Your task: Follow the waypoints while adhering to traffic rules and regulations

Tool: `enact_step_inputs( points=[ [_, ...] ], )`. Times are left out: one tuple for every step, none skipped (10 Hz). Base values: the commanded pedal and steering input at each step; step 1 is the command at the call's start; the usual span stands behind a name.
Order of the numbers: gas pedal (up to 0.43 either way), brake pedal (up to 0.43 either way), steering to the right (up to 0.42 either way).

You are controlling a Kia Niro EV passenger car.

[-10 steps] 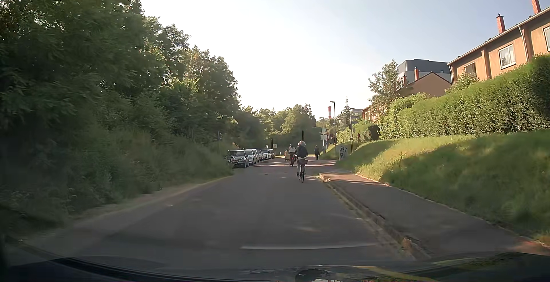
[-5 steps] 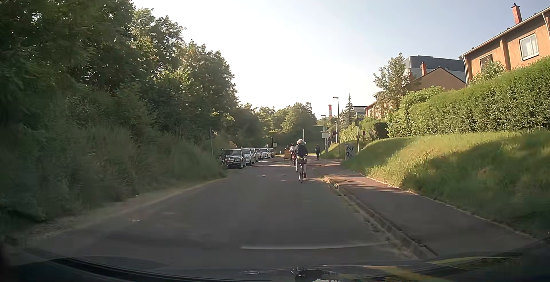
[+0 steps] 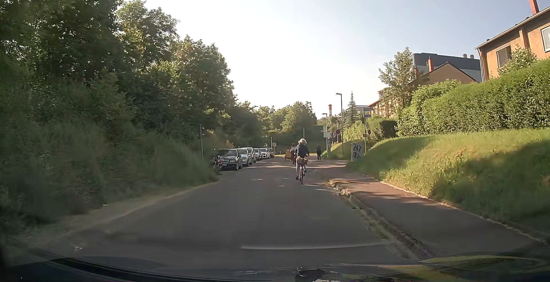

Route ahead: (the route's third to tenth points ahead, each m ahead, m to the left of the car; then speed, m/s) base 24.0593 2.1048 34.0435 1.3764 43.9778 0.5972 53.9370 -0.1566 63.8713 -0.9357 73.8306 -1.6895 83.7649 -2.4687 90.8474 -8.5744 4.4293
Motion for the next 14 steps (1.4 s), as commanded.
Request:
enact_step_inputs(
  points=[
    [0.0,0.0,0.004],
    [0.0,0.0,0.004],
    [0.0,0.0,0.004],
    [0.0,0.0,0.004],
    [0.0,0.0,0.004],
    [0.0,0.0,0.004],
    [0.0,0.0,0.004],
    [0.0,0.0,0.004],
    [0.0,0.0,0.004],
    [0.0,0.0,0.004],
    [0.0,0.0,0.004],
    [0.0,0.0,0.004],
    [0.0,0.0,0.004],
    [0.0,0.0,0.004]
  ],
)
